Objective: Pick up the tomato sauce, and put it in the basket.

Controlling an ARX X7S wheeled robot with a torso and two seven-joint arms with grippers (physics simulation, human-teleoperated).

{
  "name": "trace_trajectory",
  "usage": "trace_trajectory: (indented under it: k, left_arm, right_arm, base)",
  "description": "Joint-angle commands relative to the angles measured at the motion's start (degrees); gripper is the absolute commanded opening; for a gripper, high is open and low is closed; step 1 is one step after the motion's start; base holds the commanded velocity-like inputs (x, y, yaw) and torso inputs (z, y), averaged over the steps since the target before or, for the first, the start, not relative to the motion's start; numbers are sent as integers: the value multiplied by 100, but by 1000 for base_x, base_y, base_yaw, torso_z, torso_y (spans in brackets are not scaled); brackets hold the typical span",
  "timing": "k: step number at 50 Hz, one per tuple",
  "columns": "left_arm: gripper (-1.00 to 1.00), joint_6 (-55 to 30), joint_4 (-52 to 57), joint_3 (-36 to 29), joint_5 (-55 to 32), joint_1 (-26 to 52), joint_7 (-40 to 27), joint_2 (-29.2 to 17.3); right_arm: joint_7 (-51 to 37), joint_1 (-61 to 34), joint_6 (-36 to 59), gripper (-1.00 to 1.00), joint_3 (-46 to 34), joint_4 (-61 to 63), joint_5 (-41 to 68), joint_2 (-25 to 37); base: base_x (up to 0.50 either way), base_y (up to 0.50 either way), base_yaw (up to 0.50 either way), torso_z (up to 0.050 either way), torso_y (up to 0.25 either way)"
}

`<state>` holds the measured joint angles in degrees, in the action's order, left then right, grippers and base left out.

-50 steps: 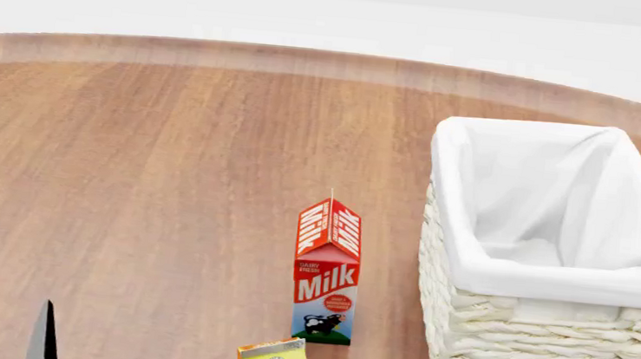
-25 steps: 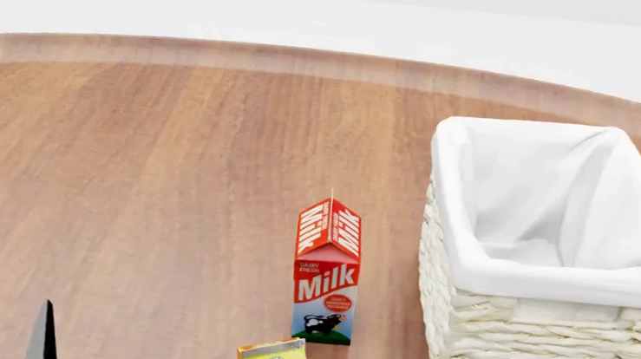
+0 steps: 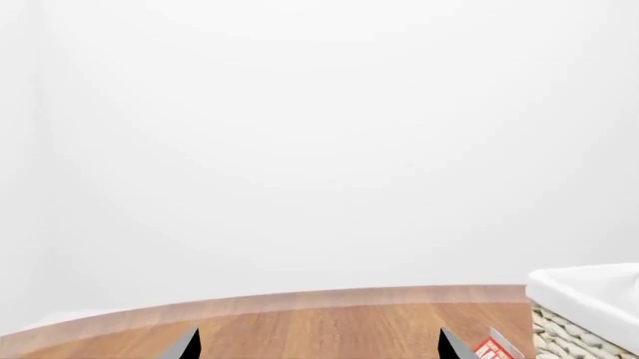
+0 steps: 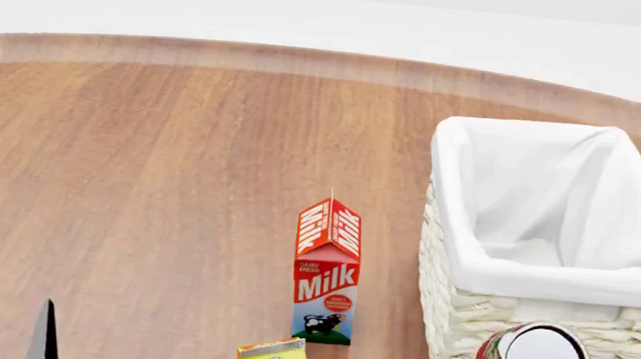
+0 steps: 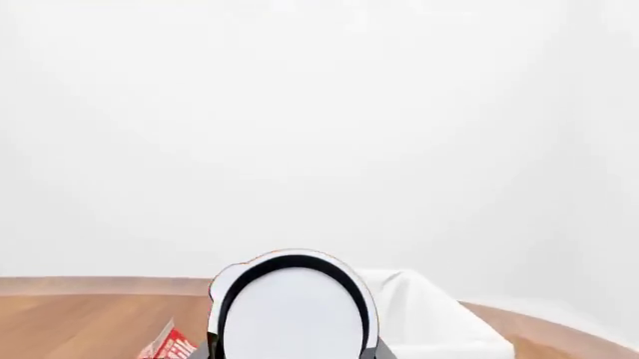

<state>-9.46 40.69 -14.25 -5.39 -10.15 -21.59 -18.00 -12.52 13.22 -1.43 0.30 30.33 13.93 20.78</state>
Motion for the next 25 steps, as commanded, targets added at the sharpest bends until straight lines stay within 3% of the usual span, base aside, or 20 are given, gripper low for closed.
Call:
trace_trajectory:
  k: [1, 25]
  left_arm:
    - [100, -7, -28, -22, -24, 29, -27, -24]
    - [100, 37, -92, -33, -101, 60, -82, -77]
  right_arm:
    - [-161, -979, 629, -100, 175, 114, 70, 171]
    - [-131, -3336, 1661, -100, -117, -1166, 302, 224]
  base:
    - [0, 0, 0, 0, 0]
    - [0, 0, 0, 0, 0]
